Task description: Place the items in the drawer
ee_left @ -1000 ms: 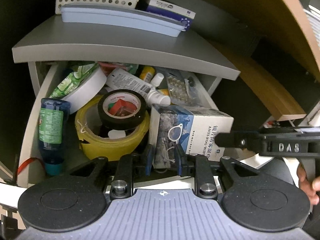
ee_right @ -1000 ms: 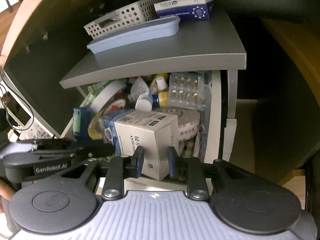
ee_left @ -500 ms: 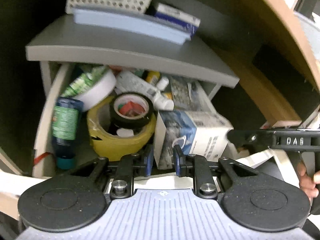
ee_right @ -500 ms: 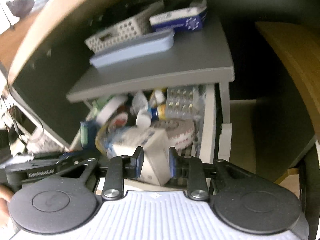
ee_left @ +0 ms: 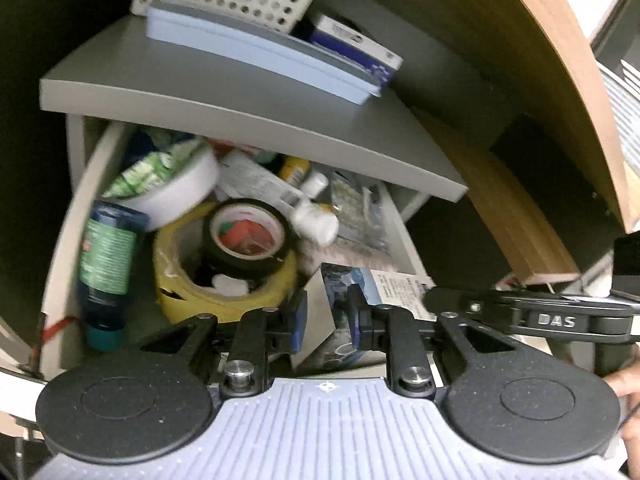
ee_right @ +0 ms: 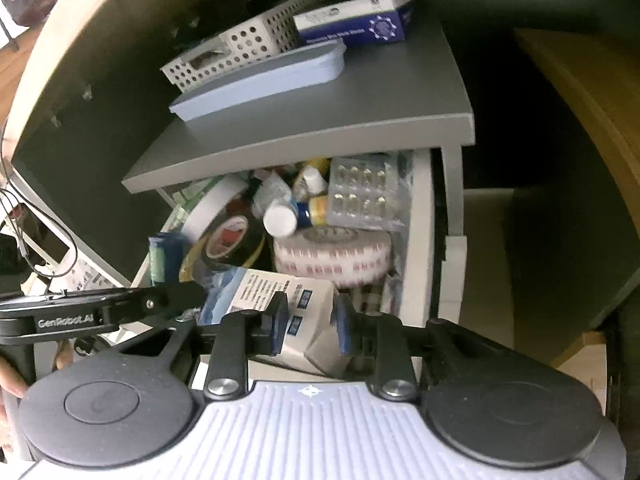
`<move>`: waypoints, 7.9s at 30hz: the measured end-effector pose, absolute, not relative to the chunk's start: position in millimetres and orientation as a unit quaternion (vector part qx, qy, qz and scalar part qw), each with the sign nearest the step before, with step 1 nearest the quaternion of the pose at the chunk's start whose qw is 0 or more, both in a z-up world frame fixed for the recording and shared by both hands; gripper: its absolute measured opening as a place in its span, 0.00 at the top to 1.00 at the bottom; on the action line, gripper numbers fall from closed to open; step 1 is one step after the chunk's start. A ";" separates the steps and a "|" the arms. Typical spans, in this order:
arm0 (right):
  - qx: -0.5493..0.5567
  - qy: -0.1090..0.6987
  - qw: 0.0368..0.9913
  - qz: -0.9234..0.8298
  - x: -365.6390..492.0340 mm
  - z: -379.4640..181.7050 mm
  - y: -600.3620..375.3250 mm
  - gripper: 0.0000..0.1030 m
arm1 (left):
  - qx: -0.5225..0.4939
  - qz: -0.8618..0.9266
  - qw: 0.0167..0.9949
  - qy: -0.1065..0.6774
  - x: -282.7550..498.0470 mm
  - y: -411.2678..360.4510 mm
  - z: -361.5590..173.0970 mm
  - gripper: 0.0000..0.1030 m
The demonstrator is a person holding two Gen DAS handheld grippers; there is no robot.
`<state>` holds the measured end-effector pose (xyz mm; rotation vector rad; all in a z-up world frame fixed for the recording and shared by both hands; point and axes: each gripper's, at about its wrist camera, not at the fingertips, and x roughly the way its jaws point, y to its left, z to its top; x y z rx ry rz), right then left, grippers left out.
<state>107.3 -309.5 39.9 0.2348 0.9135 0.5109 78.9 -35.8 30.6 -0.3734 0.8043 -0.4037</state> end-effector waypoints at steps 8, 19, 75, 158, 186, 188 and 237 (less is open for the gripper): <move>0.114 0.437 0.868 0.207 106.3 33.8 -331.8 0.76 | -0.201 -0.226 0.862 0.407 83.1 -58.6 21.1 0.77; 0.124 0.425 0.872 0.210 109.2 39.6 -332.4 0.75 | -0.220 -0.212 0.856 0.416 84.6 -56.8 22.0 0.74; 0.074 0.390 0.882 0.255 113.9 47.0 -329.7 0.54 | -0.157 -0.222 0.876 0.398 103.0 -46.8 31.4 0.55; 0.088 0.327 0.926 0.166 2.1 33.8 -293.0 0.00 | -0.089 -0.084 0.934 0.337 2.2 3.5 12.1 0.00; 0.065 0.301 0.938 0.161 40.1 18.8 -284.5 0.00 | -0.091 -0.079 0.940 0.320 26.1 4.8 6.8 0.00; 0.064 0.299 0.939 0.159 47.2 18.1 -283.8 0.00 | -0.089 -0.076 0.941 0.317 30.9 3.7 6.2 0.00; 0.074 0.299 0.943 0.126 182.6 0.3 -262.7 0.00 | -0.095 -0.043 0.946 0.308 160.8 9.9 7.0 0.00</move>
